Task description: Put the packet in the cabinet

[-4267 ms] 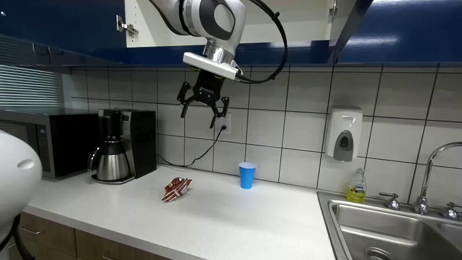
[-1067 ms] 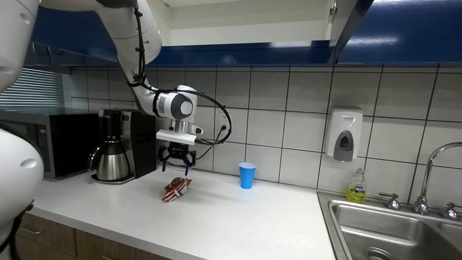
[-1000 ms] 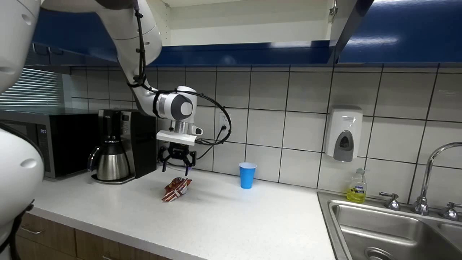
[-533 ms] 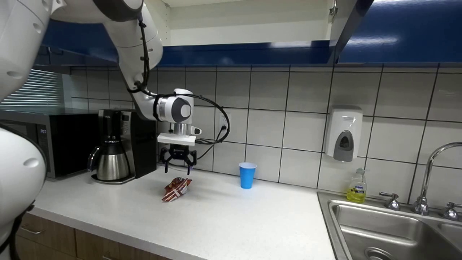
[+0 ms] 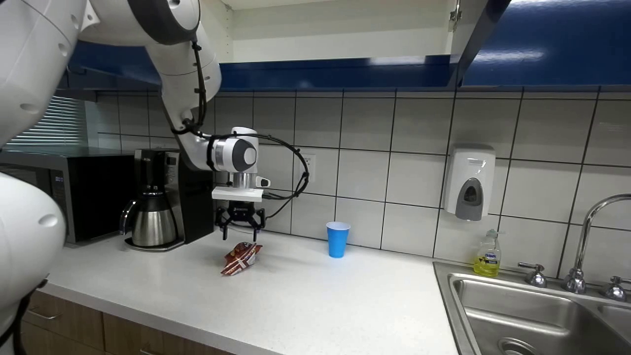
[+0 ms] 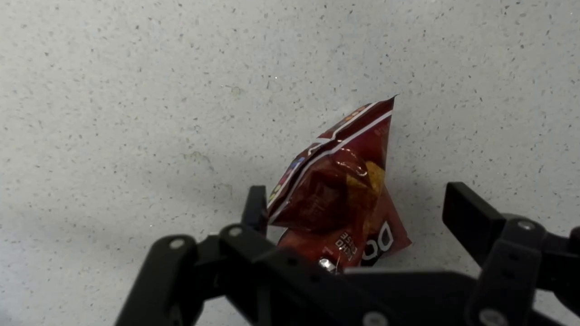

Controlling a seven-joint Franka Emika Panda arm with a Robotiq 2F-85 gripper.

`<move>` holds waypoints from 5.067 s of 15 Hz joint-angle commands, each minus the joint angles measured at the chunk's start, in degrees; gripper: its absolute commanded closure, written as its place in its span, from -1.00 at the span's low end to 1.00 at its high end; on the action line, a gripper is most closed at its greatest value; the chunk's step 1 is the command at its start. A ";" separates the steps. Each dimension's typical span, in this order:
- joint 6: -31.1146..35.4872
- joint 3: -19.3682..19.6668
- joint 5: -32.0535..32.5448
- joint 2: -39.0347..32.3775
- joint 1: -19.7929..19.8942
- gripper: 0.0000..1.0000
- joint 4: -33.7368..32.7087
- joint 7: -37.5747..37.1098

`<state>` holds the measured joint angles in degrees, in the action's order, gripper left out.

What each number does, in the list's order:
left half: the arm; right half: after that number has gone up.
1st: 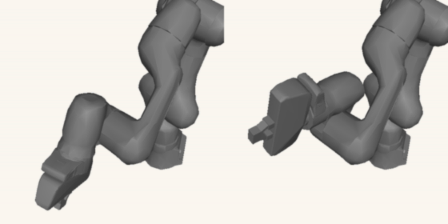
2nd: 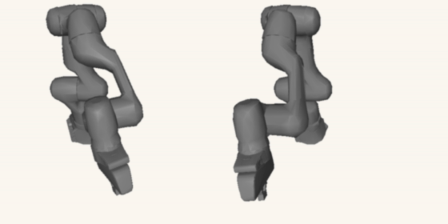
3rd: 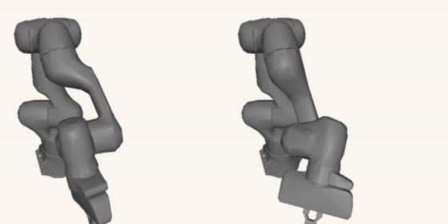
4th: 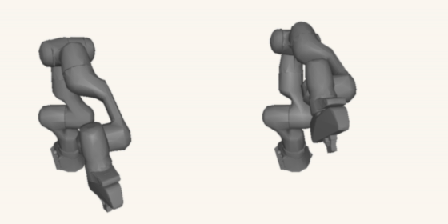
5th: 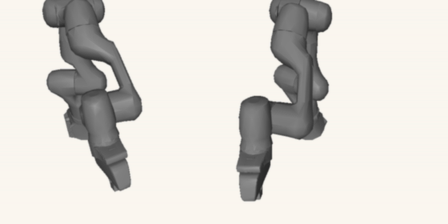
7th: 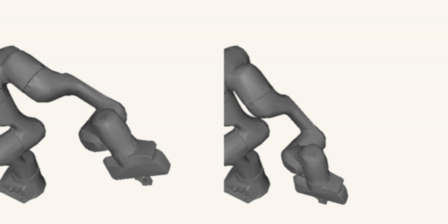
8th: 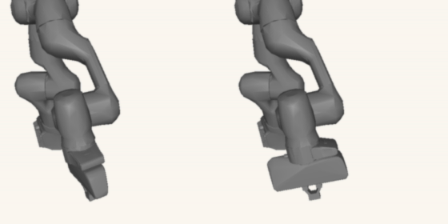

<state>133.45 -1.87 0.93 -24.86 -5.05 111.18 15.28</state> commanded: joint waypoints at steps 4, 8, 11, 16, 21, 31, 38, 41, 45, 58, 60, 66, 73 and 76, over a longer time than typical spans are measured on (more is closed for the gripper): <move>0.63 -1.11 2.48 -3.44 -0.47 -1.00 -3.56 -3.06; 0.91 -1.21 3.13 -4.87 -1.04 -1.00 -5.14 -3.56; 0.88 -1.10 3.62 -5.95 -1.49 -1.00 -6.32 -3.96; 0.53 -0.79 4.34 -7.43 -1.97 -1.00 -7.78 -4.72; 0.41 -0.72 5.37 -8.46 -2.12 -1.00 -8.69 -5.62; 0.20 -0.70 5.77 -9.34 -2.06 0.30 -9.35 -5.50; 0.11 -0.57 5.81 -9.88 -1.99 1.00 -9.74 -5.52; 0.12 -0.53 5.80 -10.02 -1.94 1.00 -9.80 -5.52; -0.16 -0.89 5.09 -8.51 -1.50 1.00 -8.83 -5.18; -1.86 -1.81 -0.57 8.85 2.12 1.00 2.39 -3.13; -2.47 -1.82 -2.79 12.66 3.07 1.00 5.48 -2.16; -7.61 -0.36 -7.45 26.06 4.83 1.00 16.47 3.04; -16.70 3.60 -7.13 40.30 4.47 1.00 24.67 7.46; -19.52 4.84 -7.21 46.87 3.86 1.00 25.29 8.09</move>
<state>117.16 1.82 -5.52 14.31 -0.82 134.43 21.35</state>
